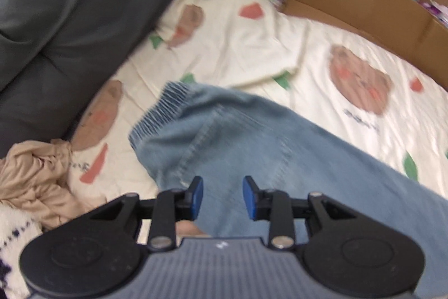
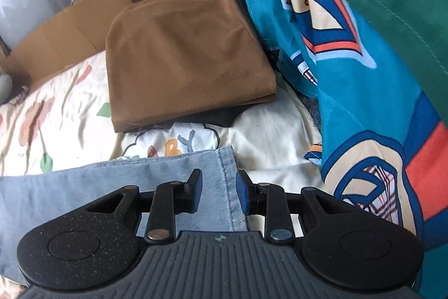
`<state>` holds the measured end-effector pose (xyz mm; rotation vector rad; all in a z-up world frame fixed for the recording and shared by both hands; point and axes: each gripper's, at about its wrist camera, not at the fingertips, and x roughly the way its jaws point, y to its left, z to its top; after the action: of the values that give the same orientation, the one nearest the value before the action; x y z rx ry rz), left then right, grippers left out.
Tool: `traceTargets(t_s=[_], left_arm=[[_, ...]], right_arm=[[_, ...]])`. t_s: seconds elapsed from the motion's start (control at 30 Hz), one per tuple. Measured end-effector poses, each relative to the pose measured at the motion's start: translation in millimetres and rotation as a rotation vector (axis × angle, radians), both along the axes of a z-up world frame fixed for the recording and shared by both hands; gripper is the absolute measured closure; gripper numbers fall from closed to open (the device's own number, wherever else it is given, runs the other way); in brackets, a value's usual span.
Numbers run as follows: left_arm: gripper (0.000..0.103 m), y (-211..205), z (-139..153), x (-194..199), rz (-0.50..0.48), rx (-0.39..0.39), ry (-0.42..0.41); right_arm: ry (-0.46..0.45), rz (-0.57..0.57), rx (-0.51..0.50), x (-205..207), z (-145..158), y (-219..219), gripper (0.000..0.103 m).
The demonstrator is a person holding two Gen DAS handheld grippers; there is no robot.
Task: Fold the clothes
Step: 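Open both tools to lay the jeans onto the bear-print sheet, then move the right tool to the jeans hem while the left tool moves over the waistband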
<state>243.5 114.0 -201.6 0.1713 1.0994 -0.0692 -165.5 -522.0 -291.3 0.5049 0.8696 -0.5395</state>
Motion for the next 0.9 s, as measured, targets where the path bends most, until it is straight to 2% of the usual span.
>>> traceTargets(t_s=[0.07,0.27,0.37,0.5,0.73,0.9], left_arm=[[0.067,6,-6,15,0.021,0.005,-0.024],[0.05,17,-36,62,0.043,0.029,-0.053],[0.049,18,-56,84,0.045,0.046,-0.07],[0.049,18,-84,113,0.063,0.068,-0.074],[0.049,9,-123,147,0.044,0.135,-0.071],[0.05,-1,-145,161,0.009,0.215,-0.081]], right_arm=[[0.015,0.006,-0.009,5,-4,-2,0.066],[0.055,0.013,-0.033,20,-17,-3,0.064],[0.068,0.024,-0.044,31,-23,-3,0.063],[0.084,0.051,-0.05,46,-33,-6,0.052],[0.144,0.031,-0.083,60,-52,-19,0.052],[0.166,0.019,-0.093,63,-62,-22,0.052]])
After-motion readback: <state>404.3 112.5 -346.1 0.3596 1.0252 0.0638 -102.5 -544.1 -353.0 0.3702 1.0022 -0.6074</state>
